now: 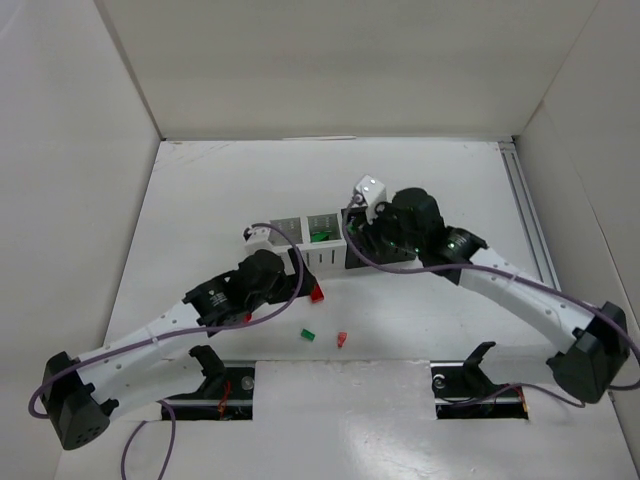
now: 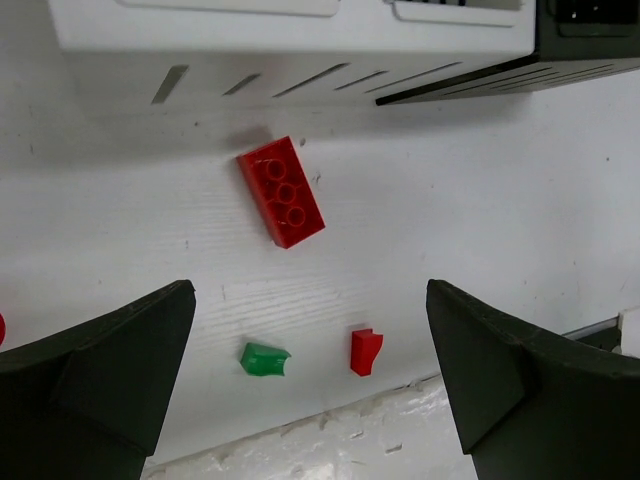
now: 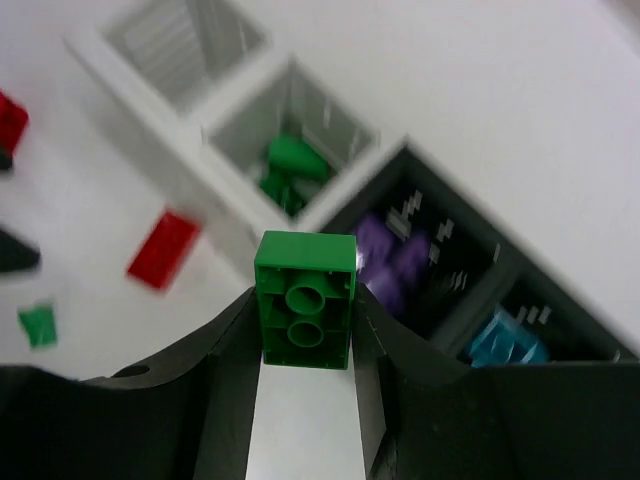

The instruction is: Sort the legos into containers by color

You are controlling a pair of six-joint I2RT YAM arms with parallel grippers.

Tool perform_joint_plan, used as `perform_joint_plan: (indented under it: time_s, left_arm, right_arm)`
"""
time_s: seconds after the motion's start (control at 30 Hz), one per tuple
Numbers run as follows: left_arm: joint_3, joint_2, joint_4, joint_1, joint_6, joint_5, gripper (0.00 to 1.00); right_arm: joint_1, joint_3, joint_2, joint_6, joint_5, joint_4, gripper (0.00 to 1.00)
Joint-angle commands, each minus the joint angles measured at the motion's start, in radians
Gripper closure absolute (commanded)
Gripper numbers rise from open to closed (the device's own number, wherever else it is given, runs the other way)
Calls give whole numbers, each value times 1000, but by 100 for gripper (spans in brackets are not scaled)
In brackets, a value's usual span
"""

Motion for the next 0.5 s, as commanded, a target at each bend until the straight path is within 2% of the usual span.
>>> perform_joint_plan:
  time_s: [0.0, 0.13, 0.33, 0.37, 0.43, 0.47]
  left_arm:
    - [-33, -17, -16, 1, -87, 16, 0]
    - [-44, 6, -25, -8, -101, 28, 0]
    - [-35, 92, -48, -33, -145, 50, 1]
    - [-35, 92, -57, -48, -156, 50, 1]
    - [-35, 103, -57, -62, -165, 40, 1]
    - [-35, 112, -57, -62, -165, 40, 1]
  right_arm:
    - [34, 178, 153, -143, -35, 155, 80]
    - [43, 301, 297, -166, -46, 155, 77]
    - [43, 349, 384, -166, -37, 141, 68]
    - [52, 349, 384, -166, -37, 141, 60]
    - [52, 349, 384, -166, -37, 141, 52]
    - [52, 349, 384, -178, -37, 141, 41]
